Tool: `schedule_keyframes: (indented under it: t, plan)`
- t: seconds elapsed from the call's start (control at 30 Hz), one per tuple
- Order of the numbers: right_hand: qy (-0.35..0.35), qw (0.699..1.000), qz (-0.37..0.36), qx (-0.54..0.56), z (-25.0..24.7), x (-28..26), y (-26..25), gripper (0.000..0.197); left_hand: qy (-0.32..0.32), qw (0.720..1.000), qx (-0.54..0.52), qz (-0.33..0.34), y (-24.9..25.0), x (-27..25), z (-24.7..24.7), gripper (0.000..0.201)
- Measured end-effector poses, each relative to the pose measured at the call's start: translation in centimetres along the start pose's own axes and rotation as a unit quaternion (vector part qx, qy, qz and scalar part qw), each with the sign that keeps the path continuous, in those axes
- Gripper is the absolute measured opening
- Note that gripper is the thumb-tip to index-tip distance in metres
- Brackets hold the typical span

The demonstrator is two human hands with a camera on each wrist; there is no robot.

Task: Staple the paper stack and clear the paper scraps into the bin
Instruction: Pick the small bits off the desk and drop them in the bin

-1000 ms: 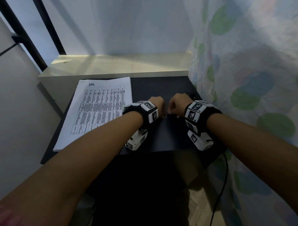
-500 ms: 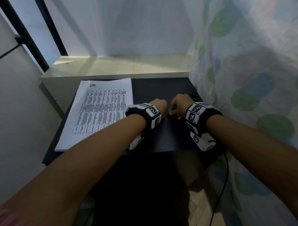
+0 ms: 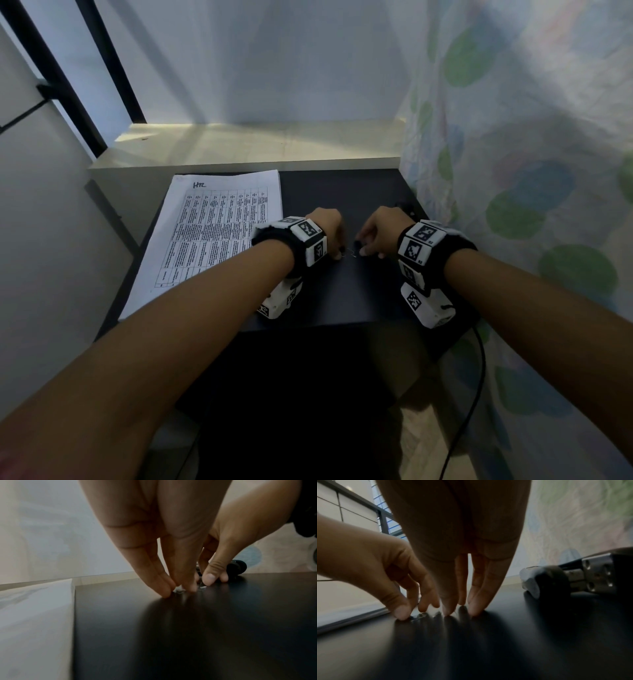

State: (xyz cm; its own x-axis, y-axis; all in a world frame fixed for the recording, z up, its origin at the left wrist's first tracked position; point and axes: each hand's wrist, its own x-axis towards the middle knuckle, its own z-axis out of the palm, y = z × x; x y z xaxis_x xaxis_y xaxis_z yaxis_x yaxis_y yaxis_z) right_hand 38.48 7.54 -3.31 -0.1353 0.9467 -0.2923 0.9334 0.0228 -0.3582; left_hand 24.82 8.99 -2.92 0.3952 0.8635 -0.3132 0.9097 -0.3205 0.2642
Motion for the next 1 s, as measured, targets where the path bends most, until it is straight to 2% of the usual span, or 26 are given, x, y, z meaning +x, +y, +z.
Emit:
schedule_keyframes:
  t: [0.1, 0.37, 0.47, 0.6, 0.83, 0.9, 0.97, 1.0]
  plan:
    - [-0.006, 1.000, 0.012, 0.017, 0.0, 0.4, 0.0, 0.031, -0.002, 1.000, 0.001, 0.019, -0.2, 0.1, -0.1, 0.043]
    - [0.009, 0.999, 0.012, 0.034, 0.3, 0.6, 0.4, 0.017, 0.004, 1.000, -0.013, 0.016, -0.2, 0.7, -0.2, 0.024]
    - [0.013, 1.000, -0.001, -0.023, 0.5, 0.5, -0.2, 0.015, 0.000, 1.000, 0.006, 0.008, 0.2, 0.5, -0.3, 0.022]
    - [0.012, 0.990, -0.004, -0.138, 1.2, 0.6, -1.2, 0.022, -0.015, 0.998, 0.057, -0.027, 1.2, 0.5, -0.1, 0.034]
    - [-0.049, 0.966, -0.051, -0.247, 1.9, 0.5, -1.5, 0.037, -0.024, 0.987, 0.149, -0.056, 2.9, 0.0, 1.6, 0.038]
    - [-0.047, 0.967, -0.045, -0.248, 2.2, 0.5, -1.2, 0.040, 0.003, 0.993, 0.105, -0.056, 2.6, -0.2, 1.6, 0.039]
    - [-0.043, 0.970, -0.033, -0.237, 2.4, 0.4, -1.1, 0.042, 0.006, 0.999, 0.043, -0.025, 2.0, -0.7, 1.3, 0.036]
    - [-0.044, 0.971, -0.026, -0.234, 2.3, 0.3, -1.2, 0.042, 0.005, 0.999, 0.047, -0.014, 1.8, -0.9, 1.1, 0.036]
